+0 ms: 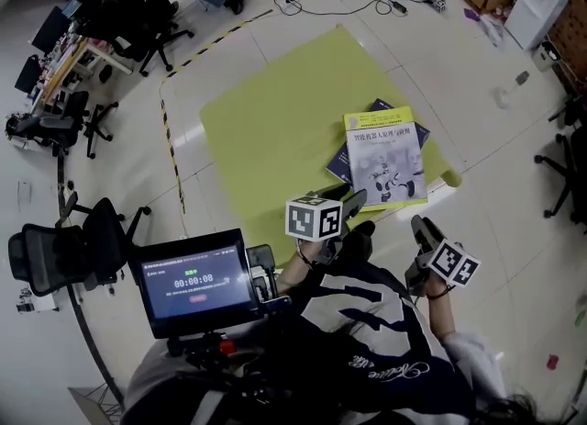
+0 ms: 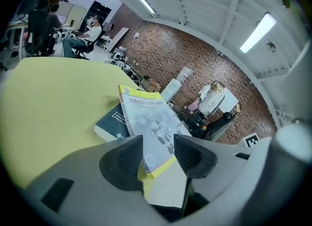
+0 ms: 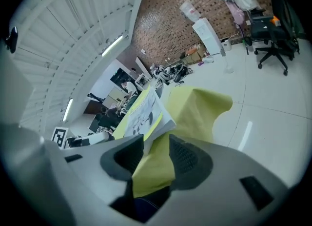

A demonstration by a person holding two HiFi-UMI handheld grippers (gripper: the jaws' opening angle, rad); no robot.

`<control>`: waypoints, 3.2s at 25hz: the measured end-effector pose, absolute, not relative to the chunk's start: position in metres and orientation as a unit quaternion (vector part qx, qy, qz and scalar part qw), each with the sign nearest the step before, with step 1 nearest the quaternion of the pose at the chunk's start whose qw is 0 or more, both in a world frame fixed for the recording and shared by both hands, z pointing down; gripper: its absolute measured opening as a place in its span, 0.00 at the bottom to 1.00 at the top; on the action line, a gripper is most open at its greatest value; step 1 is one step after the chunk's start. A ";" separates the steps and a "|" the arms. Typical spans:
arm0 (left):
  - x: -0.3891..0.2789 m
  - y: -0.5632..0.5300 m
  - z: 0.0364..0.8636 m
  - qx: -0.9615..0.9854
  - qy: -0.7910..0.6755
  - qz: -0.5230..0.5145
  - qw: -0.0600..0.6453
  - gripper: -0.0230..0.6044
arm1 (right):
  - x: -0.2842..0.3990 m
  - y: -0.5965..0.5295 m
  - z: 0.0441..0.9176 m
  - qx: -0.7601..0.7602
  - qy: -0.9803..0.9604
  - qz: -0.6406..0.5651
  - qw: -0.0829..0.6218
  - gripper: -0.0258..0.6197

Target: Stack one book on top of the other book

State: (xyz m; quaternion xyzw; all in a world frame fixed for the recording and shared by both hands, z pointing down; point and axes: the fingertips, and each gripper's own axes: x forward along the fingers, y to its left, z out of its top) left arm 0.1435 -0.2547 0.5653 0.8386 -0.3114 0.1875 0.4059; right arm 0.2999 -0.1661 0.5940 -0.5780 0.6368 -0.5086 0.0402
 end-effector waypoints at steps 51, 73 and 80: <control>-0.068 -0.062 0.522 0.866 -0.283 0.163 0.380 0.04 | 0.016 -0.018 0.531 -0.520 0.723 -0.449 0.075 0.04; -0.055 0.036 0.507 0.890 -0.204 0.161 0.373 0.04 | -0.014 0.085 0.513 -0.543 0.715 -0.434 0.074 0.04; -0.028 0.085 0.501 0.892 -0.212 0.149 0.370 0.04 | 0.021 0.136 0.506 -0.564 0.709 -0.415 0.077 0.03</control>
